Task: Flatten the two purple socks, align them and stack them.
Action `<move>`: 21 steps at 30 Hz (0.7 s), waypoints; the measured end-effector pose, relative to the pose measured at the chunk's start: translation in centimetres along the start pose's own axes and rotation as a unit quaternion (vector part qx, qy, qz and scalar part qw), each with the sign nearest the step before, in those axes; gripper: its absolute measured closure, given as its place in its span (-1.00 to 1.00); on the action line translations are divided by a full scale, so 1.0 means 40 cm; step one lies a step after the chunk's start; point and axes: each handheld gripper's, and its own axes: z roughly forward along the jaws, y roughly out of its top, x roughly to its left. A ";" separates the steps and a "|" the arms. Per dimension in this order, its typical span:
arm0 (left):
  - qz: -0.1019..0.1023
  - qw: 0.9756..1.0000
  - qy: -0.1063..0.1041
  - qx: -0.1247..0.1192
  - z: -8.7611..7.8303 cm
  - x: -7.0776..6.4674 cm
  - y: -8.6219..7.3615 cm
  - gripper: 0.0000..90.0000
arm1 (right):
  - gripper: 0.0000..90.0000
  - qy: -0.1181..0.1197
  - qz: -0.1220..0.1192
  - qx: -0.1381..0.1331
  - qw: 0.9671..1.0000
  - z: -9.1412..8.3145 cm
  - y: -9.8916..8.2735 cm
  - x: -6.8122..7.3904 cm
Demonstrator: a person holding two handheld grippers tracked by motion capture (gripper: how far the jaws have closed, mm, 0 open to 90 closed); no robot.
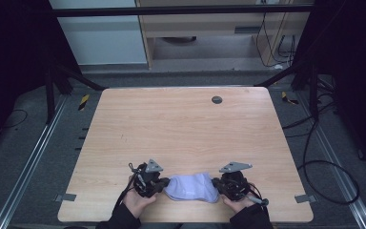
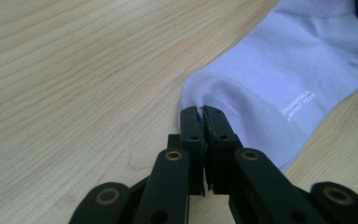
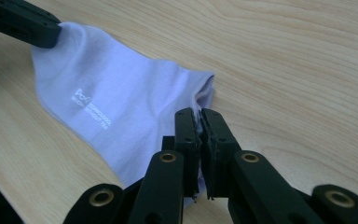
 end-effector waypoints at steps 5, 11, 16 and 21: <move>0.007 1.000 0.002 0.007 0.007 -0.006 -0.006 0.84 | 0.76 -0.015 -0.009 0.008 1.000 0.019 -0.013 -0.008; 0.013 0.999 0.012 -0.028 -0.024 -0.006 0.006 0.58 | 0.62 -0.023 -0.021 -0.028 0.999 0.005 -0.014 -0.013; 0.028 0.998 0.017 -0.060 -0.024 -0.025 0.027 0.63 | 0.75 0.004 -0.021 -0.076 0.997 -0.013 -0.011 -0.001; 0.044 0.997 0.014 -0.056 0.023 -0.050 0.035 0.78 | 0.97 0.030 -0.036 -0.062 0.997 0.002 -0.018 0.019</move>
